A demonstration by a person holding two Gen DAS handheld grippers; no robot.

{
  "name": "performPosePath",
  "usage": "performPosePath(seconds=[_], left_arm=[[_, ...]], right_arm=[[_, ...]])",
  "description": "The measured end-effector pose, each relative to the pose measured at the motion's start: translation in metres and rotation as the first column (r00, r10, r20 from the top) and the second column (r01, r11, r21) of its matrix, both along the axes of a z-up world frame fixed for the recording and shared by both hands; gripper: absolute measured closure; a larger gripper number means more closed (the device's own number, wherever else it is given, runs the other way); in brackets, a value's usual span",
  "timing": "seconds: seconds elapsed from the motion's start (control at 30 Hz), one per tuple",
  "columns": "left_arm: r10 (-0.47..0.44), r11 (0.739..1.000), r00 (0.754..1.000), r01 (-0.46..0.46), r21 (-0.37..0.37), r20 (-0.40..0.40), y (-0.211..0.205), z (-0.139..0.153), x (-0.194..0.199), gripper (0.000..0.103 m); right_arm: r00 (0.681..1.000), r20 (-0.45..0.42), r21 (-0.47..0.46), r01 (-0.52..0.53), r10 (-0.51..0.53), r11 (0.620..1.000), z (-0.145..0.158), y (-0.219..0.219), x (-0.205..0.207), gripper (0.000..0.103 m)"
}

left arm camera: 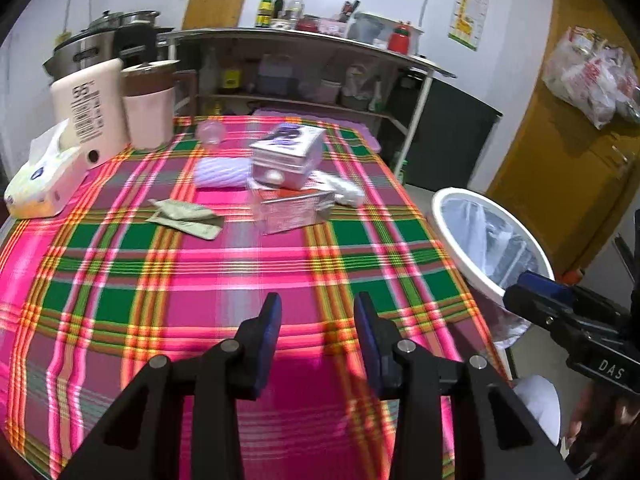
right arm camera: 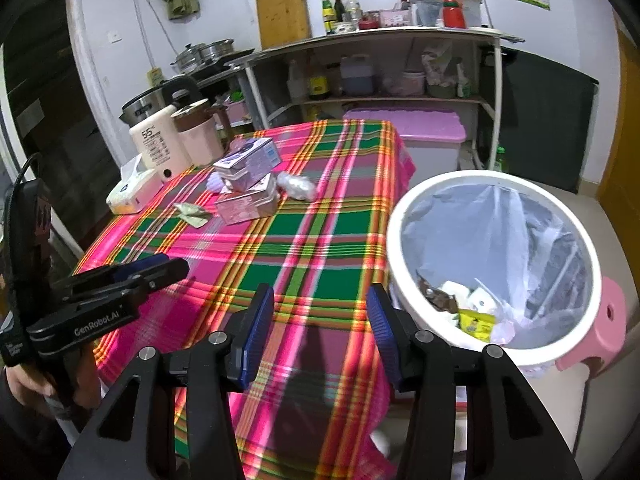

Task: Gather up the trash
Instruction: 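Move both grippers back over the table toward the remaining trash, then grasp the green paper wrapper with the left gripper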

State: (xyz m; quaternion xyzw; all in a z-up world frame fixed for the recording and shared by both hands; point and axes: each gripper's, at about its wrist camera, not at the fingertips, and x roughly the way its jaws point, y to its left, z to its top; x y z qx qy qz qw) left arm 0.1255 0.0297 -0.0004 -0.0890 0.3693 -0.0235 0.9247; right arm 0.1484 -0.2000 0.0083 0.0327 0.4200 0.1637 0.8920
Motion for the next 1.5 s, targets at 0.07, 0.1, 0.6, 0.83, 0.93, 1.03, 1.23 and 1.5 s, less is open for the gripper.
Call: performPosePath(seconds=[0.07, 0.1, 0.6, 0.83, 0.93, 1.03, 1.23, 1.5], left_arm=[[0.021, 1.0, 1.0, -0.021, -0.004, -0.002, 0.01, -0.001, 0.001, 0.064], [0.03, 1.0, 1.0, -0.03, -0.007, -0.002, 0.014, -0.001, 0.001, 0.064], [0.134, 0.991, 0.991, -0.134, -0.014, 0.011, 0.067, 0.006, 0.026, 0.059], [0.179, 0.982, 0.983, -0.18, -0.051, -0.028, 0.089, -0.004, 0.05, 0.058], [0.202, 0.975, 0.978, -0.206, -0.083, -0.055, 0.095, -0.009, 0.063, 0.058], [0.223, 0.969, 0.973, -0.229, -0.095, -0.067, 0.098, -0.012, 0.074, 0.058], [0.269, 0.956, 0.959, -0.277, -0.093, -0.091, 0.101, -0.019, 0.095, 0.058], [0.284, 0.954, 0.95, -0.294, -0.066, -0.127, 0.101, -0.034, 0.11, 0.058]], right_arm=[[1.0, -0.005, -0.001, -0.014, 0.014, 1.0, -0.002, 0.005, 0.003, 0.052], [1.0, -0.01, 0.0, -0.023, 0.023, 1.0, -0.003, 0.007, 0.005, 0.052], [0.998, -0.026, -0.002, -0.063, 0.063, 0.998, -0.003, 0.031, 0.035, 0.052], [0.998, -0.017, -0.016, -0.066, 0.066, 0.998, -0.007, 0.04, 0.056, 0.052], [0.998, -0.019, -0.029, -0.064, 0.064, 0.997, -0.011, 0.042, 0.069, 0.052], [0.998, -0.025, -0.047, -0.063, 0.062, 0.997, -0.017, 0.045, 0.086, 0.052], [0.998, -0.036, -0.039, -0.054, 0.052, 0.998, -0.023, 0.047, 0.108, 0.052], [0.998, -0.026, -0.015, -0.065, 0.065, 0.998, -0.021, 0.054, 0.114, 0.052]])
